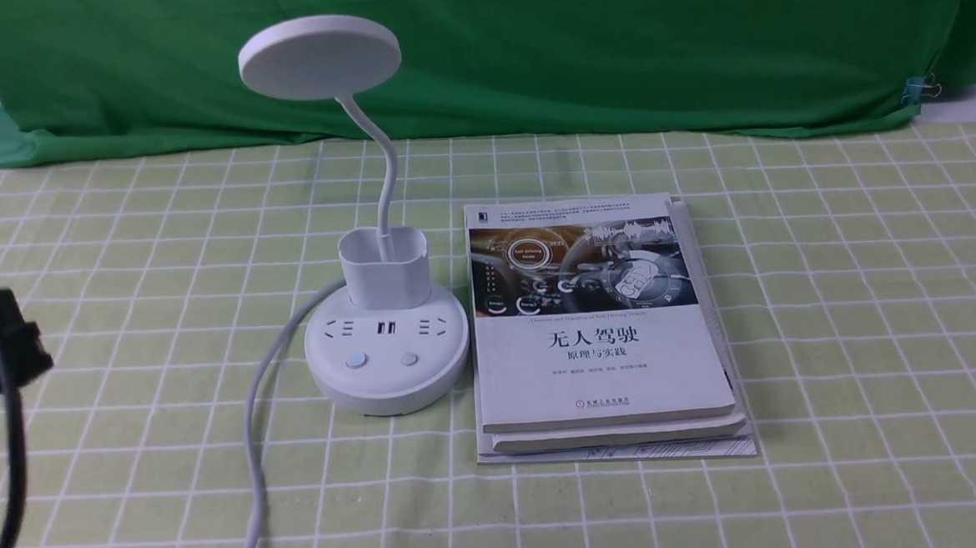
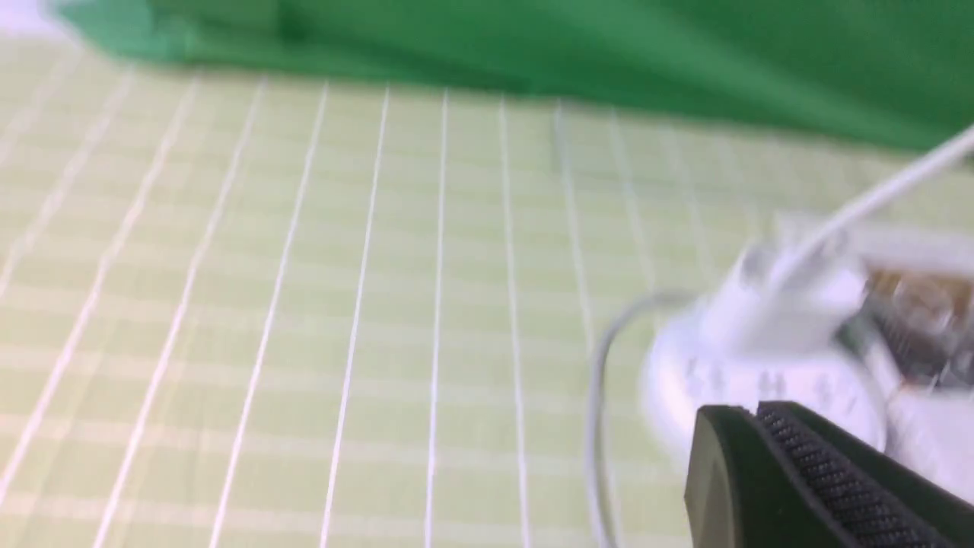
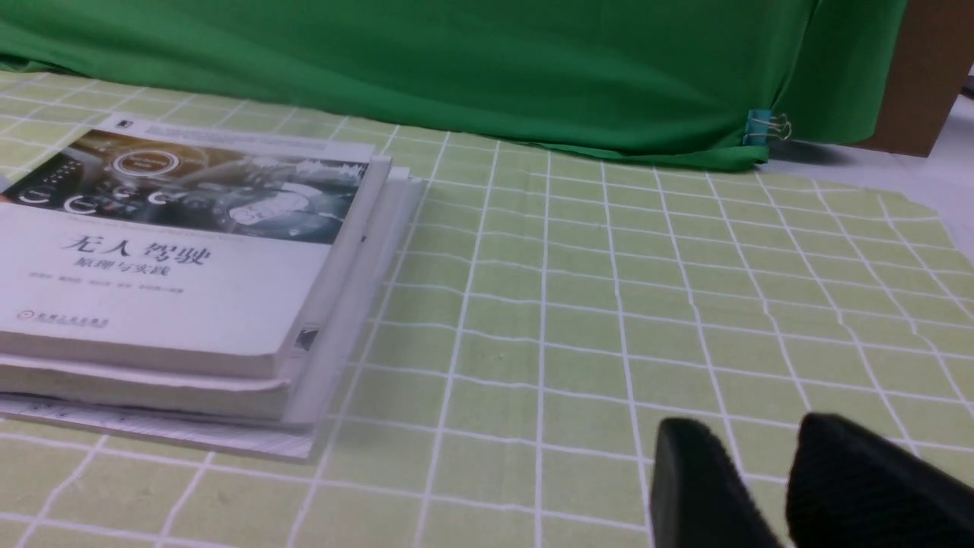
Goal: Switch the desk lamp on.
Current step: Use the left arm to press the button switch on the lamp holder
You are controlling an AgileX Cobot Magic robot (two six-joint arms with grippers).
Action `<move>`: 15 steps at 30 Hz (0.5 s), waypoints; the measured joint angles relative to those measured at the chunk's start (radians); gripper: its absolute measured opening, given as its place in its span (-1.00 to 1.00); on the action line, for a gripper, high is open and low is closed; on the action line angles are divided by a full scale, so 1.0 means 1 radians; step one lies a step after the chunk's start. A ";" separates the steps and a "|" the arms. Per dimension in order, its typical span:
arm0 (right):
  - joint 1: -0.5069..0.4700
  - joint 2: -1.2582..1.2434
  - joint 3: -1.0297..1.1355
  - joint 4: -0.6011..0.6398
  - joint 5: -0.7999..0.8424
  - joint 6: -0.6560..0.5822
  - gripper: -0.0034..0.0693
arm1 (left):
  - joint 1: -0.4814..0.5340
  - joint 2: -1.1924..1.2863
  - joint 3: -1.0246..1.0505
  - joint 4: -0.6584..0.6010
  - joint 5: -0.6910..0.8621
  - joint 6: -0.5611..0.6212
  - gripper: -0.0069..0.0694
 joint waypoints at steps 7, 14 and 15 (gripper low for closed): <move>0.000 0.000 0.000 0.000 0.000 0.000 -0.24 | 0.000 0.019 0.000 0.002 0.052 0.052 -0.77; 0.000 0.000 0.000 0.000 0.000 0.000 -0.24 | 0.000 0.018 0.000 0.002 0.049 0.073 -0.77; 0.000 0.000 0.000 0.000 0.000 0.000 -0.24 | 0.000 0.018 -0.001 0.002 0.046 0.073 -0.77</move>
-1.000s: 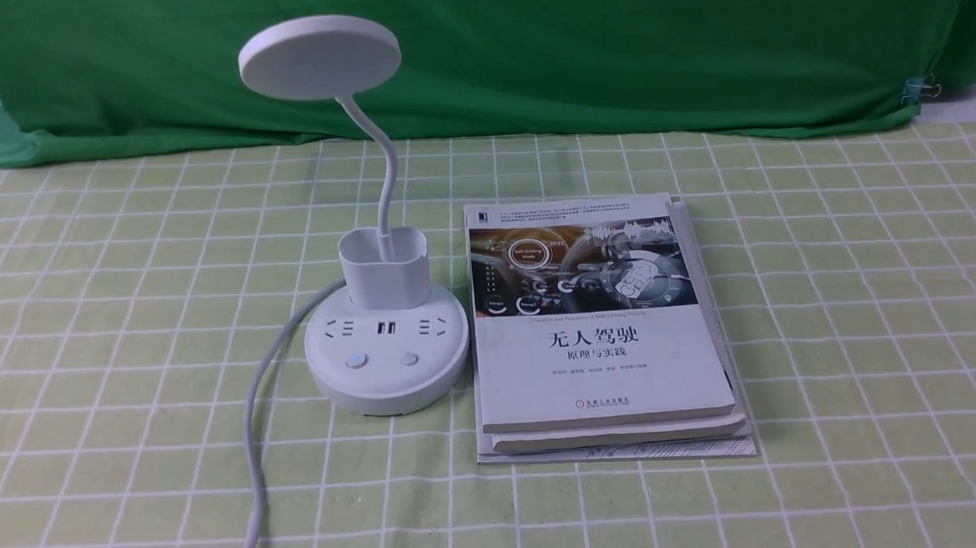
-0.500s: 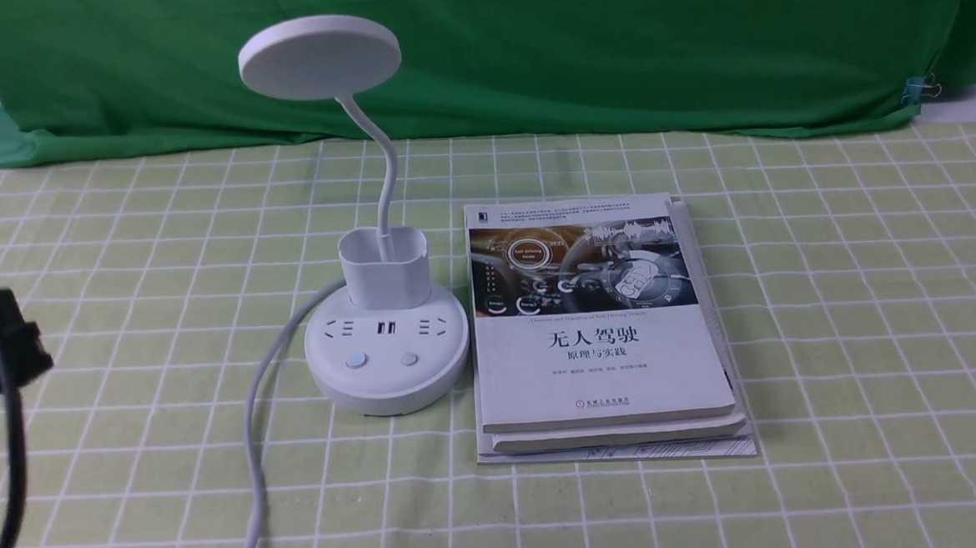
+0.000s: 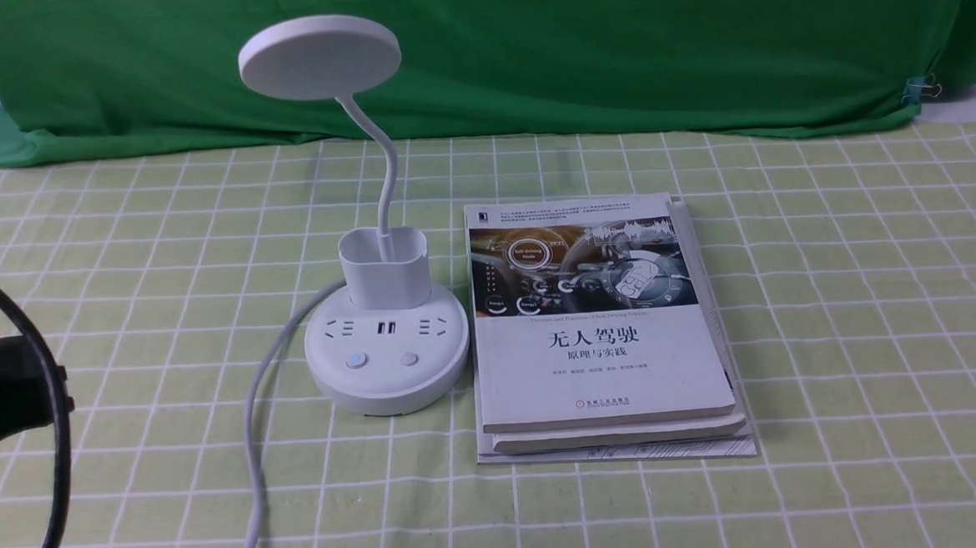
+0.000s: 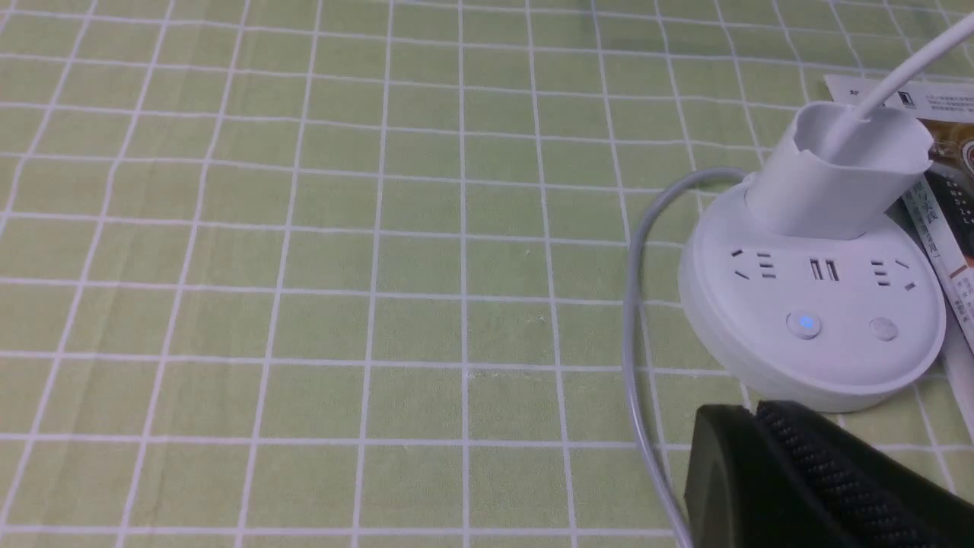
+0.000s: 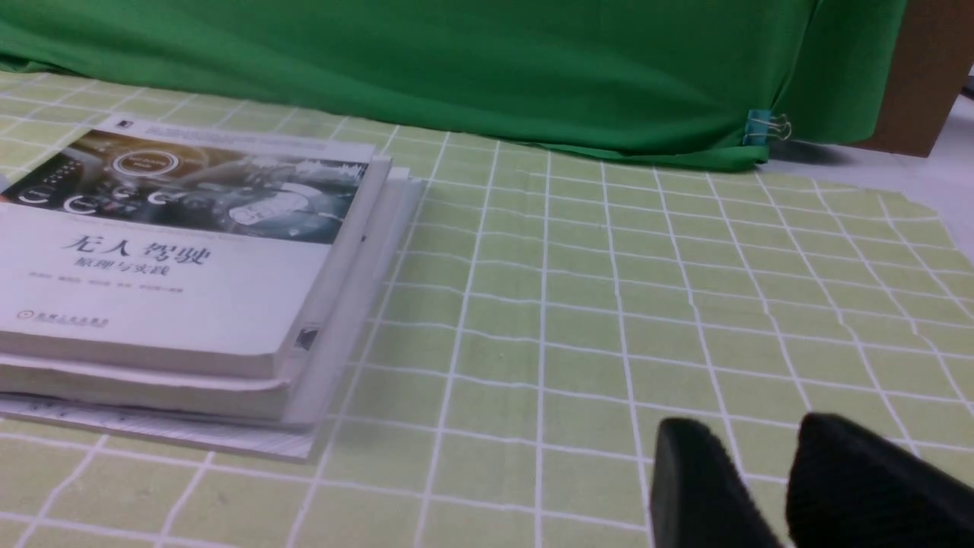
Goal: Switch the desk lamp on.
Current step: Use the left arm to press the button switch on the lamp holder
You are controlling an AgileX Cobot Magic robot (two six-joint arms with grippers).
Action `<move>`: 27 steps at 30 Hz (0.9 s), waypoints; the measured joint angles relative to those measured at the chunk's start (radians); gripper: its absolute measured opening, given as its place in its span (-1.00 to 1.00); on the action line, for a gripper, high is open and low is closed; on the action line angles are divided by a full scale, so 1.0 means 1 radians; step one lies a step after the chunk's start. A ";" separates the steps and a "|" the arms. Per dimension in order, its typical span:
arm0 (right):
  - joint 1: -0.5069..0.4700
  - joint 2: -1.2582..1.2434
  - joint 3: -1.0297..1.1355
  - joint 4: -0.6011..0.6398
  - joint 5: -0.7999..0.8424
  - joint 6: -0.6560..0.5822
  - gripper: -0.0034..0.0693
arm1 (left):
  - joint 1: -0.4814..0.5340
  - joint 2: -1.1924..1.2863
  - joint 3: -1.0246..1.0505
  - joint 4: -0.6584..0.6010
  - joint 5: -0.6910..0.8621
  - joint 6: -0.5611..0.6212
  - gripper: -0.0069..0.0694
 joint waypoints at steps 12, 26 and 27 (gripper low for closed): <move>0.000 0.000 0.000 0.000 0.000 0.000 -0.24 | 0.000 0.000 -0.005 0.000 -0.011 0.000 -0.77; 0.000 0.000 0.000 0.000 0.000 0.000 -0.24 | 0.000 0.000 -0.006 0.000 -0.014 0.000 -0.77; 0.000 0.000 0.000 0.000 0.000 0.000 -0.24 | 0.000 0.000 -0.006 0.000 -0.014 0.000 -0.77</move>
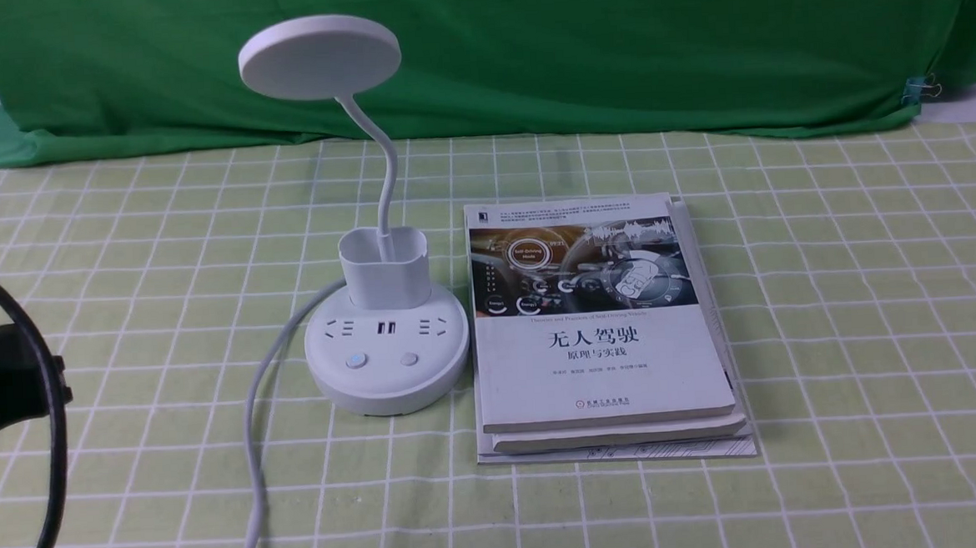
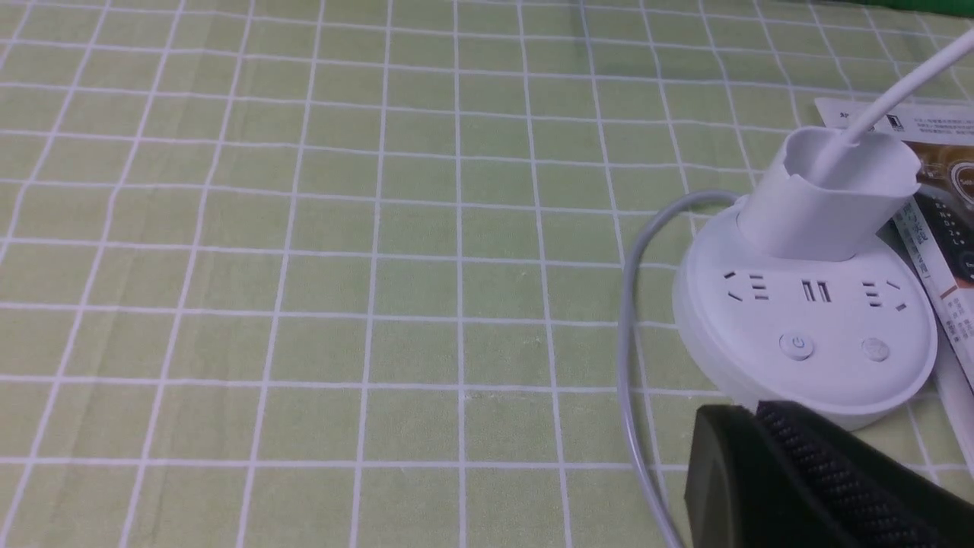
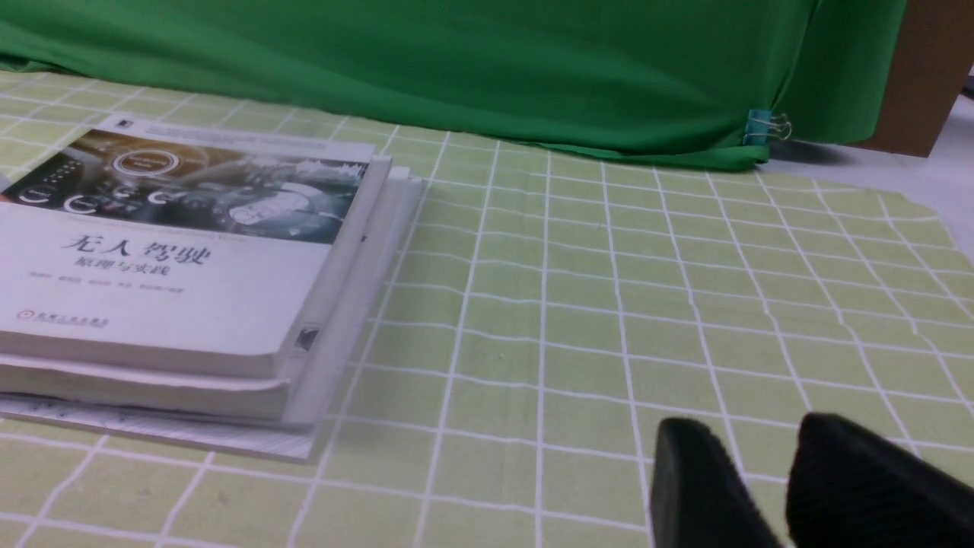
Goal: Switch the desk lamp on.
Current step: Use the left arm to press the button switch on the lamp holder
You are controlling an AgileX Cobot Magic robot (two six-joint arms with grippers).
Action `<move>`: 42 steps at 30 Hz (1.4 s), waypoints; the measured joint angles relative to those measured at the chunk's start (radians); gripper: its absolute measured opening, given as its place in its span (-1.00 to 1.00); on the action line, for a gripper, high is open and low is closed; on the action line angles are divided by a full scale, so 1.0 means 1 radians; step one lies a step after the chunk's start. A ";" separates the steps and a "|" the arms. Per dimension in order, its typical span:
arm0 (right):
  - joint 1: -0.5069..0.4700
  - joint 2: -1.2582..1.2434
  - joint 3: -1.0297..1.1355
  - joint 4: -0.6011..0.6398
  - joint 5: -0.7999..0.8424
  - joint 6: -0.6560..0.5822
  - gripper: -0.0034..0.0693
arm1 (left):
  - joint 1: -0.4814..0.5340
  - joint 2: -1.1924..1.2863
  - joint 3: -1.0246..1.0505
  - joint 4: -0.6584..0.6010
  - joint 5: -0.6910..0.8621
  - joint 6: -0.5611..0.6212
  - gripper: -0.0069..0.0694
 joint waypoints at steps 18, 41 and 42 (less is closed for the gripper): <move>0.000 0.000 0.000 0.000 0.000 0.000 -0.24 | 0.000 0.001 0.000 0.003 -0.087 0.000 -0.77; 0.000 0.000 0.000 0.000 0.000 0.000 -0.24 | -0.251 0.526 -0.141 -0.396 -0.040 0.409 -0.77; 0.000 0.000 0.000 0.000 0.000 0.000 -0.24 | -0.305 0.575 -0.156 -0.291 -0.062 0.318 -0.77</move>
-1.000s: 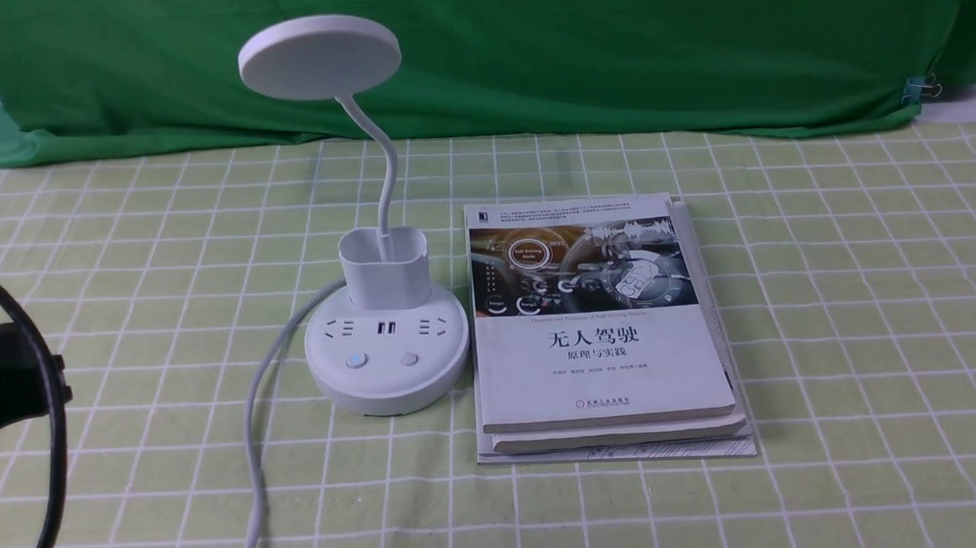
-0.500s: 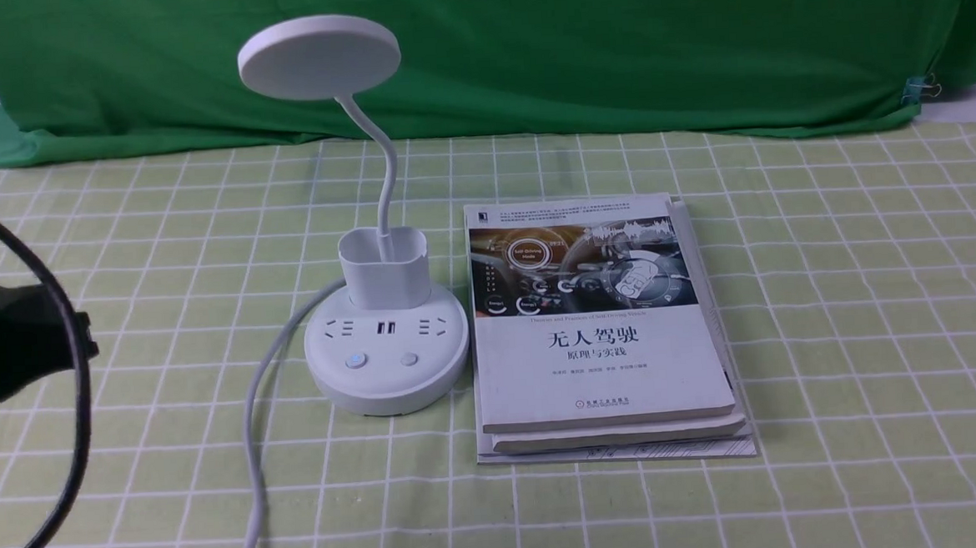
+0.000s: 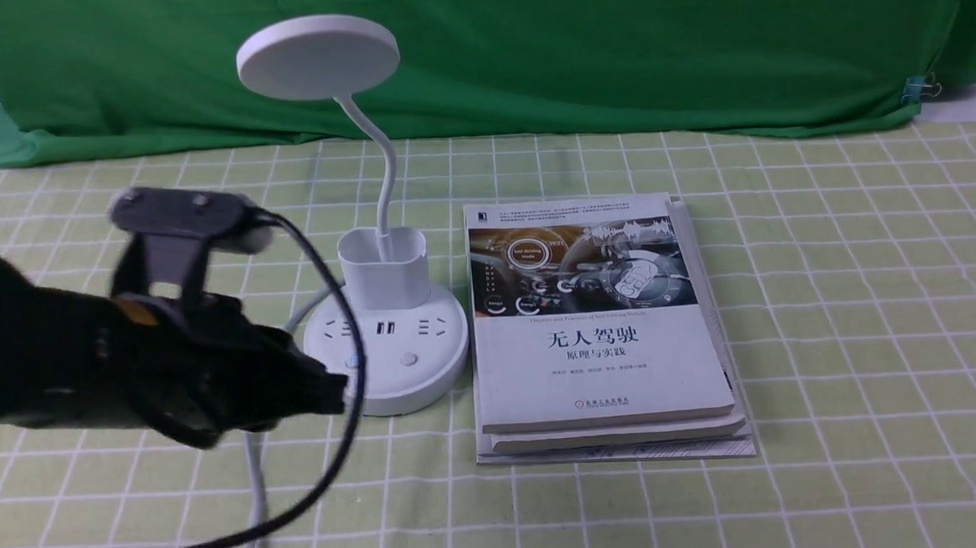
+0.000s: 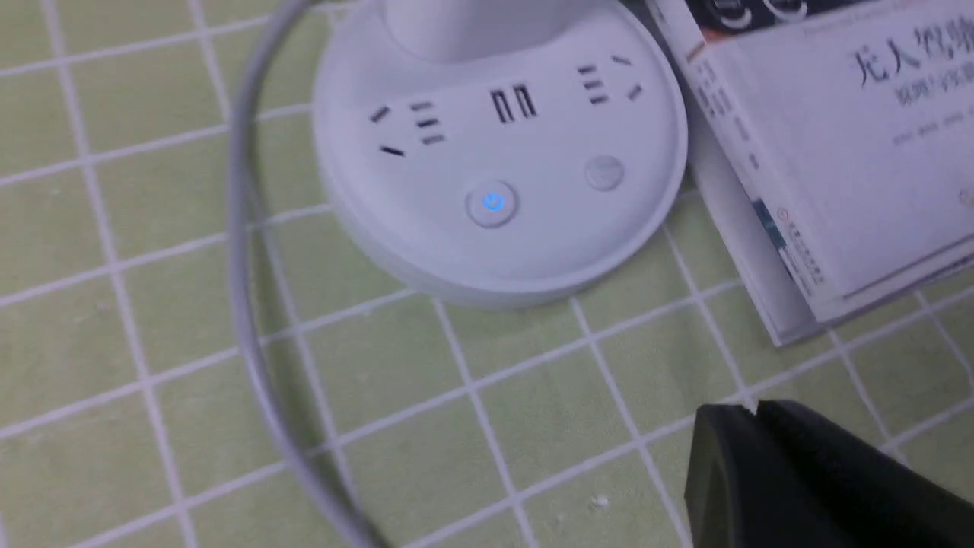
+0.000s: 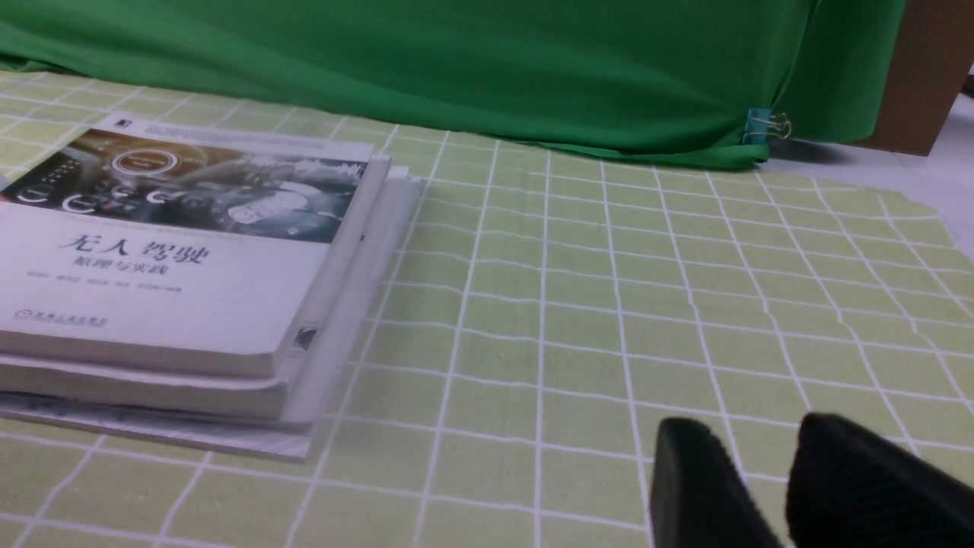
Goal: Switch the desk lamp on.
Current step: Use the left arm to press the button switch on the lamp holder
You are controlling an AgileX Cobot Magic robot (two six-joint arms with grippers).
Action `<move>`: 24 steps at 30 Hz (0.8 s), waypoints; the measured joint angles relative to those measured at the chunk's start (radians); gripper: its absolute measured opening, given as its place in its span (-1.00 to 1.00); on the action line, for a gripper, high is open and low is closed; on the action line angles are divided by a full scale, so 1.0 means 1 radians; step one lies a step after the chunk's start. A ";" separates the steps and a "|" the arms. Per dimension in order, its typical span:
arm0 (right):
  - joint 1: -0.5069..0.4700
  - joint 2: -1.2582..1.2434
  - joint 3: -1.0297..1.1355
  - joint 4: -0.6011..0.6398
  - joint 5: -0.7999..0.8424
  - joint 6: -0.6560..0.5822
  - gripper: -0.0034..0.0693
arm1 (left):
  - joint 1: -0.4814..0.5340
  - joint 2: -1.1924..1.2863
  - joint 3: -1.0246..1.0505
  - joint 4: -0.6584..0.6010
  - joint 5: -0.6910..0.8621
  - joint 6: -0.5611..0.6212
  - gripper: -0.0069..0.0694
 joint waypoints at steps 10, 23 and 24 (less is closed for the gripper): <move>0.000 0.000 0.000 0.000 0.000 0.000 -0.24 | -0.129 0.247 -0.147 0.368 -0.106 -0.318 -0.77; 0.000 0.000 0.000 0.000 0.000 0.000 -0.24 | -0.110 0.409 -0.245 0.374 -0.162 -0.338 -0.77; 0.000 0.000 0.000 0.000 0.000 0.000 -0.24 | -0.102 0.412 -0.245 0.370 -0.162 -0.343 -0.77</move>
